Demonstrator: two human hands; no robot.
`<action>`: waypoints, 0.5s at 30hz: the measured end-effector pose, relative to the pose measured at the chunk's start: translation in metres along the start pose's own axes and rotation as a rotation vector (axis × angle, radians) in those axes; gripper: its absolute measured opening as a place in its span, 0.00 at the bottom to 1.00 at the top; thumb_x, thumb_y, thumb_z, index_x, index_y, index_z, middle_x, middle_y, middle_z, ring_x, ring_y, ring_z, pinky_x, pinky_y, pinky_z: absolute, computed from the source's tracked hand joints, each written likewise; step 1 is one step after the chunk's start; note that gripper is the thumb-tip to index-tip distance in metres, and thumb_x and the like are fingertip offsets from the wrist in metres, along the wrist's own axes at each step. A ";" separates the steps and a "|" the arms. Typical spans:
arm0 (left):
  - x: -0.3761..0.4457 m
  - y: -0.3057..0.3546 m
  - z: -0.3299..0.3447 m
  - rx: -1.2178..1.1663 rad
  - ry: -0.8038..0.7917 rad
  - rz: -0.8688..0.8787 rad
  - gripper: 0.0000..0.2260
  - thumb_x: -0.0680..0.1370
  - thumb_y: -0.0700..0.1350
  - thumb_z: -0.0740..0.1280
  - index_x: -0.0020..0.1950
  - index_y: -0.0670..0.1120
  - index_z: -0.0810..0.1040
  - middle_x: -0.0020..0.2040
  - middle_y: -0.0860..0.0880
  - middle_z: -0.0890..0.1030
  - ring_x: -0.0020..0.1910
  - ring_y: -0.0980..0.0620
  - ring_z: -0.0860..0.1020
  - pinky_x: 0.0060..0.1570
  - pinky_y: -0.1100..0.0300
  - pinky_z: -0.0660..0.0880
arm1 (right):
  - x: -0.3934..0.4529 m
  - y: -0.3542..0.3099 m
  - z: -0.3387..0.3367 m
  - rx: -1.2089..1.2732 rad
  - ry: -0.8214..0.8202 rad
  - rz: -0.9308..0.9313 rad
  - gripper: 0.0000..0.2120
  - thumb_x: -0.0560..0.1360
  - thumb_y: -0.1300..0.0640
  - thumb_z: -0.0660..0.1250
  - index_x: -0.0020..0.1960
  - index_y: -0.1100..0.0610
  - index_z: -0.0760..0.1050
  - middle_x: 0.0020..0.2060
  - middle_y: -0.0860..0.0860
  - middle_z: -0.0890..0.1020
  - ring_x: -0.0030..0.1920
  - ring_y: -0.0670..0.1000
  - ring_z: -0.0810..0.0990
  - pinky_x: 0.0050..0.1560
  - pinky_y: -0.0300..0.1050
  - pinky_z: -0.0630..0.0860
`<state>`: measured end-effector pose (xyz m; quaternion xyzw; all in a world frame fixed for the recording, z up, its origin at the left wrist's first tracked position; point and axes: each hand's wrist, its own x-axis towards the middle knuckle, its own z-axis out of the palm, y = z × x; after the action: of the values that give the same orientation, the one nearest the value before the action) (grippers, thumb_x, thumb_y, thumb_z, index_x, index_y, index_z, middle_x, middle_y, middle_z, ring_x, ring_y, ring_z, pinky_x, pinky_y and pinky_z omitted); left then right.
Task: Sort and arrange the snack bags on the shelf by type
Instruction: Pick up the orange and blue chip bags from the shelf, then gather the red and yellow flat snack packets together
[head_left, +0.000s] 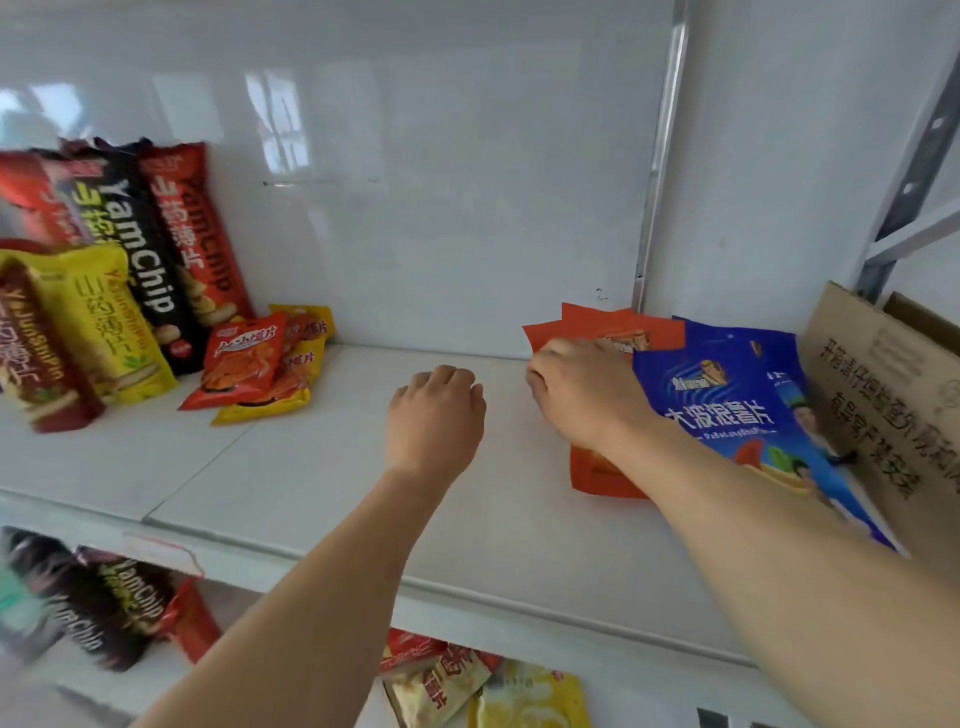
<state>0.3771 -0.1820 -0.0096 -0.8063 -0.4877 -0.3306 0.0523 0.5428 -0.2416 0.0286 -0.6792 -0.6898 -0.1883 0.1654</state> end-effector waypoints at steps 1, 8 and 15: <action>-0.002 -0.012 -0.003 0.052 0.043 0.042 0.08 0.79 0.45 0.67 0.52 0.44 0.85 0.50 0.46 0.85 0.49 0.40 0.83 0.46 0.49 0.77 | 0.005 -0.013 0.001 0.008 -0.007 -0.026 0.15 0.82 0.53 0.55 0.54 0.55 0.80 0.52 0.51 0.80 0.53 0.55 0.77 0.57 0.52 0.69; -0.006 -0.081 -0.026 0.232 0.128 0.102 0.03 0.73 0.42 0.73 0.41 0.44 0.84 0.38 0.47 0.84 0.37 0.41 0.82 0.33 0.53 0.76 | 0.038 -0.077 0.017 0.066 -0.036 -0.084 0.16 0.83 0.52 0.53 0.56 0.54 0.79 0.53 0.52 0.80 0.54 0.55 0.77 0.55 0.50 0.70; 0.008 -0.167 -0.040 0.254 0.110 0.021 0.07 0.78 0.45 0.68 0.43 0.46 0.84 0.41 0.49 0.84 0.41 0.43 0.82 0.38 0.54 0.75 | 0.087 -0.141 0.044 0.116 -0.075 -0.040 0.16 0.83 0.52 0.53 0.54 0.55 0.78 0.50 0.52 0.79 0.51 0.56 0.77 0.47 0.48 0.70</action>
<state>0.2234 -0.1053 -0.0139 -0.7790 -0.5134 -0.3095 0.1840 0.4009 -0.1445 0.0271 -0.6612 -0.7187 -0.1257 0.1747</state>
